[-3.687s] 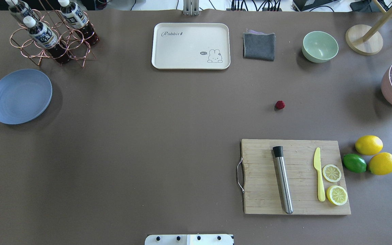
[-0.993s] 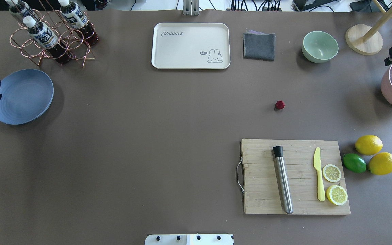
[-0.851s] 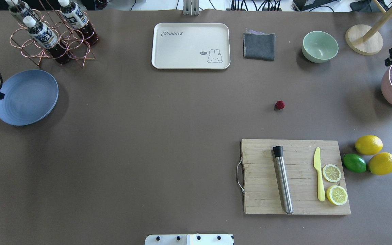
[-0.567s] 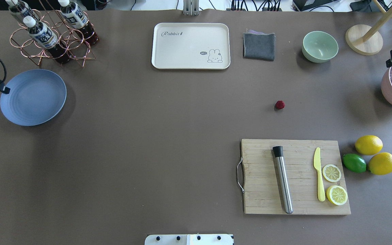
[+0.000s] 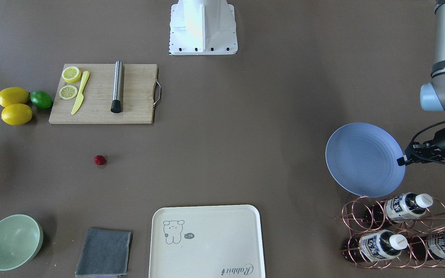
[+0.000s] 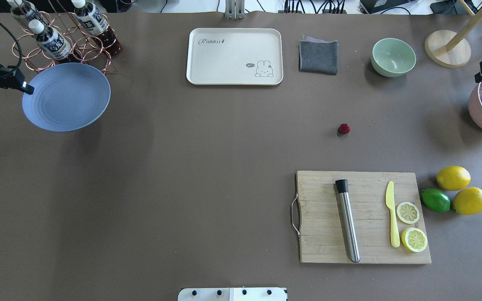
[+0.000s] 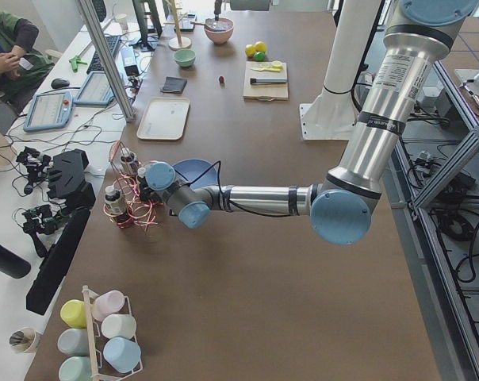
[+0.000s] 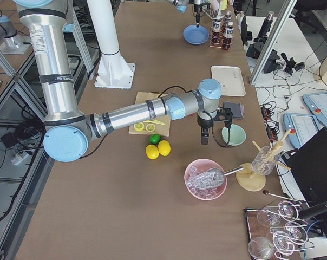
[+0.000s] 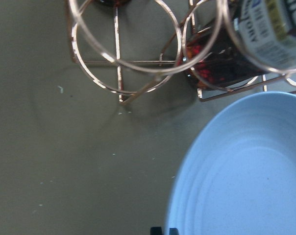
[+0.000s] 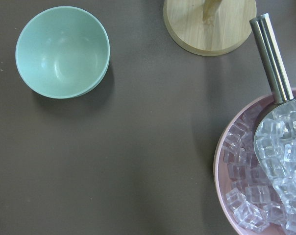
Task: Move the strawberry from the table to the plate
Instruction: 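Slide the blue plate toward table center with left gripper while right arm reaches out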
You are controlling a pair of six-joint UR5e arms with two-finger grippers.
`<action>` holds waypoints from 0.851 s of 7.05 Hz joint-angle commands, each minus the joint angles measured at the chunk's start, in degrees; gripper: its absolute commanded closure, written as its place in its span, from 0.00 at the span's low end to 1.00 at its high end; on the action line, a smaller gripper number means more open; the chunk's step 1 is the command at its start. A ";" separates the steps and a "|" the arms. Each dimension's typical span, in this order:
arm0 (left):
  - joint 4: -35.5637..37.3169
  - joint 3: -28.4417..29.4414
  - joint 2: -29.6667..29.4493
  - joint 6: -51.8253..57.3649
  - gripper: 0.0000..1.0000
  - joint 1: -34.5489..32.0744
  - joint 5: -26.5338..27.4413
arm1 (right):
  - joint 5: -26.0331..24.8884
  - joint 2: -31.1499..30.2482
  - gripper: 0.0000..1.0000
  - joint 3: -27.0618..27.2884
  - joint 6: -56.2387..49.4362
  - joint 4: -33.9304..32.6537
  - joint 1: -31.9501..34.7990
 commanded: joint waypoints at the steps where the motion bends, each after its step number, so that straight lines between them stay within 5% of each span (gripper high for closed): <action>1: -0.22 -7.72 0.38 -13.68 1.00 3.68 -0.15 | -0.41 0.81 0.00 -0.07 0.09 0.00 -0.80; 6: -0.40 -27.14 7.85 -34.95 1.00 19.49 15.57 | -0.58 3.89 0.00 -1.12 2.46 0.09 -3.79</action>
